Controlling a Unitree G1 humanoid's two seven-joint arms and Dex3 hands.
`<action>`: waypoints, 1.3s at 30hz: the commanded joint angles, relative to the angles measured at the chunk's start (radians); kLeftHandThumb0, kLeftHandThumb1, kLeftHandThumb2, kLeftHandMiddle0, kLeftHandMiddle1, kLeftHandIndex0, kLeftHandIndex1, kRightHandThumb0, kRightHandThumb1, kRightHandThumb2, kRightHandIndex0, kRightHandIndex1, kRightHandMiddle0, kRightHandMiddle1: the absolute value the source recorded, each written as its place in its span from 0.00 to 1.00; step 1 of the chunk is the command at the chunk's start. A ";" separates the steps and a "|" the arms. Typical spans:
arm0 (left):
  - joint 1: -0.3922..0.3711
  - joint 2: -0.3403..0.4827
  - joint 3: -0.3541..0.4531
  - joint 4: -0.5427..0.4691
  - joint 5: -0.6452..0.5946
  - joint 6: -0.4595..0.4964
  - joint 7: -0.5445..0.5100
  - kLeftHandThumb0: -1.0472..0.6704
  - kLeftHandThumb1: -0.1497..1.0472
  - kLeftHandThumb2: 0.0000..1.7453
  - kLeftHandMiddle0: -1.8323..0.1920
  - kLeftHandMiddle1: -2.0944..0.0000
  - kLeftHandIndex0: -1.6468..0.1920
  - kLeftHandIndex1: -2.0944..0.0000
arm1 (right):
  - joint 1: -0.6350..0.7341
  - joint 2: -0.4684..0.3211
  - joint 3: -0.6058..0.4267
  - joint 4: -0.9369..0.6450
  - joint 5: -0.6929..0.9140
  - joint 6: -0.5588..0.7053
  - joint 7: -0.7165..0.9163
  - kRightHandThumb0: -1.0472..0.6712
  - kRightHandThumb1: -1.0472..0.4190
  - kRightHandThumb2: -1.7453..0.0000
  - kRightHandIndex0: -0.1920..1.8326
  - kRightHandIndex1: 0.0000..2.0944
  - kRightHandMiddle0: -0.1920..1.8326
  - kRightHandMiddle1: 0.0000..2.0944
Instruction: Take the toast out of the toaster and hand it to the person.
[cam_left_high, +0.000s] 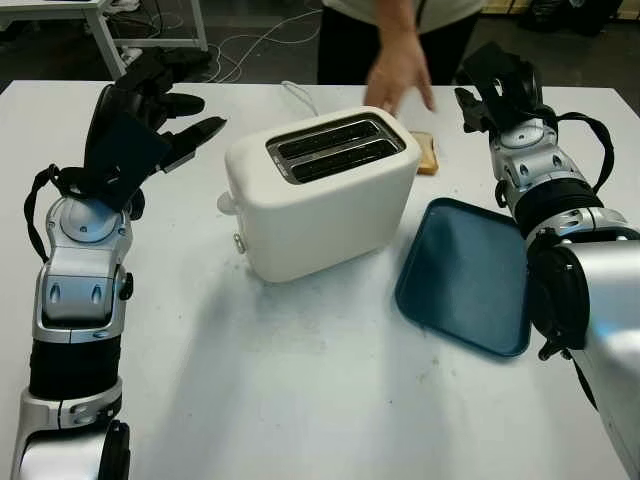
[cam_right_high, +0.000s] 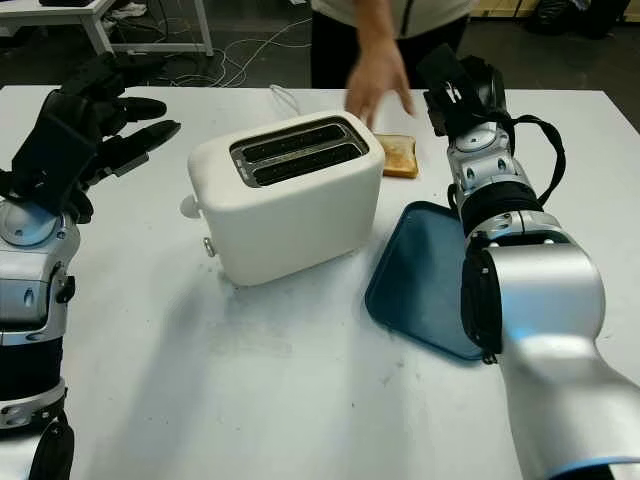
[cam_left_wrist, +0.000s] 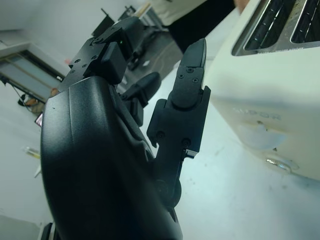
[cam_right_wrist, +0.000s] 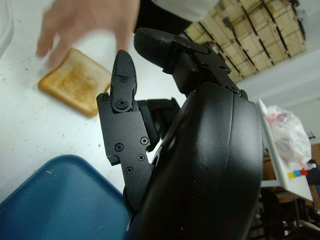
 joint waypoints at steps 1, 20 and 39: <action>0.009 0.000 0.005 0.004 -0.001 -0.014 0.005 0.42 0.89 0.01 0.80 0.55 0.73 0.74 | 0.008 0.006 -0.009 -0.001 0.018 0.000 0.015 0.46 0.09 0.79 0.39 0.83 0.26 0.57; 0.093 -0.036 0.046 -0.049 -0.034 -0.034 0.020 0.42 0.89 0.03 0.81 0.57 0.74 0.74 | 0.062 0.030 -0.093 -0.070 0.160 -0.169 0.178 0.47 0.09 0.74 0.43 0.83 0.33 0.83; 0.511 -0.370 0.097 -0.346 -0.249 -0.113 0.109 0.37 0.89 0.23 0.88 0.64 0.79 0.83 | 1.104 0.265 -0.048 -1.385 0.476 -0.103 0.382 0.30 0.09 0.72 0.31 0.10 0.33 0.04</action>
